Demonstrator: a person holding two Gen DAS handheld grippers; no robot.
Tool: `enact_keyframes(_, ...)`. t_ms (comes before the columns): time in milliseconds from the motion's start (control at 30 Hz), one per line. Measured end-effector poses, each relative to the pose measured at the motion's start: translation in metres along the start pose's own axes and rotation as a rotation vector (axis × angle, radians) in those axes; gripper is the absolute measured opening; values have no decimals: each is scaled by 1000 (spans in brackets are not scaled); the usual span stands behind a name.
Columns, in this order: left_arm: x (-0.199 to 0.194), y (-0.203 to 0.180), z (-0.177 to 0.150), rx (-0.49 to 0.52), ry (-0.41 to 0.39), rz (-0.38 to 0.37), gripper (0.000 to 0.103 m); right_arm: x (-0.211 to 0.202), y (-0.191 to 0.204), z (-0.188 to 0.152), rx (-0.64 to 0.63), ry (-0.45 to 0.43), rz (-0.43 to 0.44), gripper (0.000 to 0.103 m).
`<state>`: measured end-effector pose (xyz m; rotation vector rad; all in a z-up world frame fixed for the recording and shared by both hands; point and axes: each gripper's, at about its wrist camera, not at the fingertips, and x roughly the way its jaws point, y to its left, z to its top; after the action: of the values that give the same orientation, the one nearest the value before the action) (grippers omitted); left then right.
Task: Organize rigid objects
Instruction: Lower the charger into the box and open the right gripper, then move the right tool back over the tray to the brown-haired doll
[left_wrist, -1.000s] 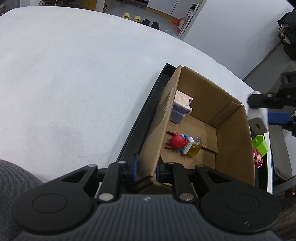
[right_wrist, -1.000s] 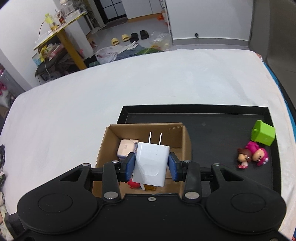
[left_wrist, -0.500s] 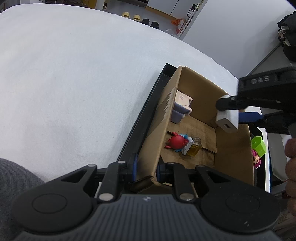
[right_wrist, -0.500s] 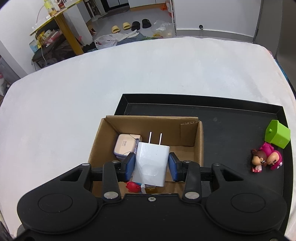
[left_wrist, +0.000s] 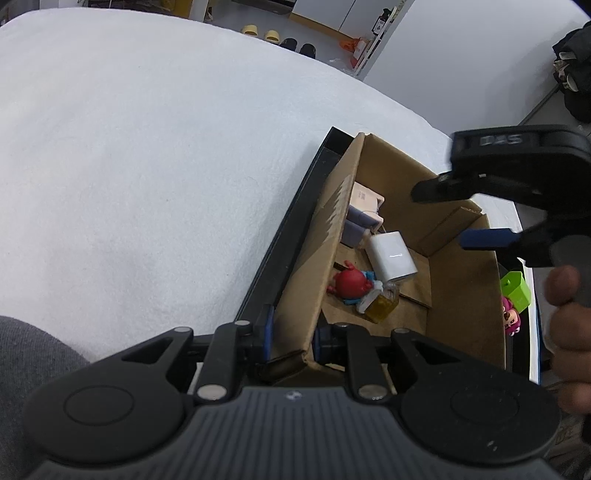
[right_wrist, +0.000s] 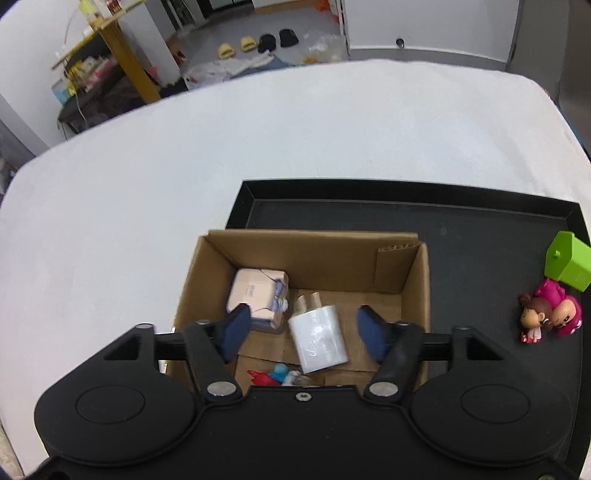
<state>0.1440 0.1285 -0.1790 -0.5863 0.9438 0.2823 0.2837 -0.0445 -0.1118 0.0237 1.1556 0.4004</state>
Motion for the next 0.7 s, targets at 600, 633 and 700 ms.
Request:
enact_keyframes(600,-1,-2,-2,-7,-7,10,19,-59,-30,-12,24,-9,88,76)
enact_keyframes(633,-1,-2,-2,-7,-7,10,19,-61,-31,-12,25,-12,87,77)
enact_keyframes(700,-1,-2,-1,-7,-5,10,19,-67,-35,-14,29,-21,86,77)
